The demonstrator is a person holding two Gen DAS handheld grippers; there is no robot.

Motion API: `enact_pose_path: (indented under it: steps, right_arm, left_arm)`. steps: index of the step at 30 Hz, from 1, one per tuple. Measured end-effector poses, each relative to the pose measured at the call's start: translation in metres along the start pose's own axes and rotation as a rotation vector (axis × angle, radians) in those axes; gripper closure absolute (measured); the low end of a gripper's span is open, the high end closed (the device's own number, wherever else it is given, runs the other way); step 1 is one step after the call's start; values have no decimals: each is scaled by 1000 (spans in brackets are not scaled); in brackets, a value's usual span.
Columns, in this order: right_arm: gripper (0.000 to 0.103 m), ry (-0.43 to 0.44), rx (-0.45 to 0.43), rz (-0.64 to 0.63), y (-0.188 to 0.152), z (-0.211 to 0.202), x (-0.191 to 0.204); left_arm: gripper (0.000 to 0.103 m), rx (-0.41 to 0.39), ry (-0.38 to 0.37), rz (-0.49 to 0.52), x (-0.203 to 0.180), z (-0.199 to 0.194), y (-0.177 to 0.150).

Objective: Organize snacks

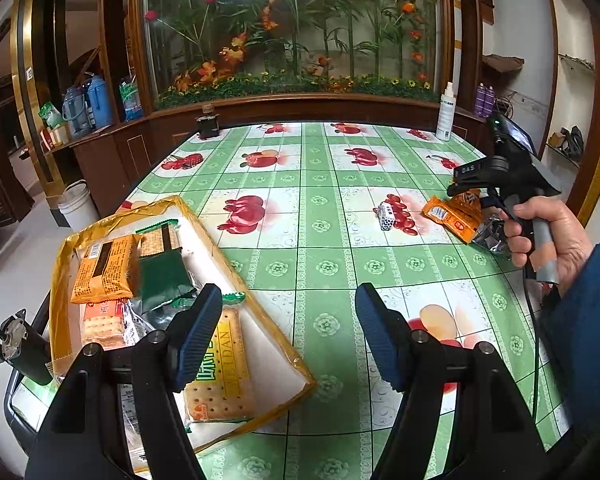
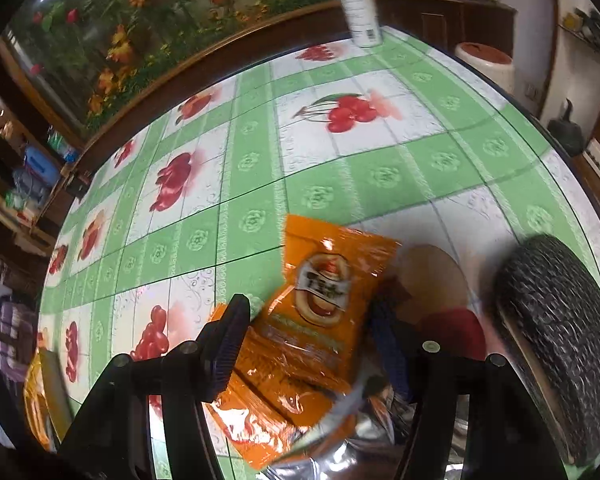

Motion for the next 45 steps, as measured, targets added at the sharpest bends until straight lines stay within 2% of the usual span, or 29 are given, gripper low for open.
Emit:
enact_pose_path:
  steps: [2, 3, 6, 10, 15, 17, 19, 23, 26, 29, 34, 36, 39, 41, 45]
  right_arm:
    - [41, -1, -18, -39, -2, 1, 8]
    - [49, 19, -21, -50, -3, 1, 11]
    - [59, 63, -16, -82, -6, 0, 20]
    - [60, 113, -2, -164, -22, -6, 39]
    - [60, 202, 45, -295, -60, -24, 69]
    - [61, 213, 58, -357, -79, -35, 76]
    - [63, 206, 57, -358, -87, -41, 71]
    - [65, 199, 67, -252, -78, -40, 38]
    - [65, 225, 81, -208, -71, -36, 27]
    - [65, 228, 85, -195, -67, -34, 25]
    - [64, 225, 85, -191, -66, -33, 25]
    - [64, 220, 81, -192, -67, -34, 24]
    - [64, 215, 77, -196, -67, -34, 25]
    - [64, 214, 75, -196, -68, -35, 25]
    - [65, 215, 62, -207, -70, -37, 29]
  left_arm:
    - [35, 3, -1, 2, -1, 1, 1]
    - [35, 4, -2, 1, -1, 2, 2]
    - [35, 15, -29, -11, -1, 5, 7]
    - [35, 34, -92, -40, -3, 10, 21]
    - [35, 78, -151, -71, -9, 29, 41]
    - [35, 113, -185, -90, -13, 44, 53]
    - [35, 140, -202, -105, -16, 57, 62]
    - [36, 216, -258, -137, -28, 102, 85]
    - [47, 276, -268, -137, -41, 133, 89]
    - [58, 323, -241, -119, -51, 161, 88]
    - [60, 362, -213, -121, -55, 190, 87]
    - [82, 384, -207, -112, -58, 199, 83]
    - [92, 381, -184, -84, -62, 201, 76]
    - [92, 371, -164, -57, -64, 198, 74]
    - [92, 330, -172, -54, -60, 175, 68]
Point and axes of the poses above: each gripper's, at about its wrist camera, not at the fingertips, and z roughly the way its jaws point, x to its left, y to its top, the point moved 1 cm from there along z, roughly the way its jaws point, and after that the axes turned 10 degrees about -y, right-handed, at the moved point
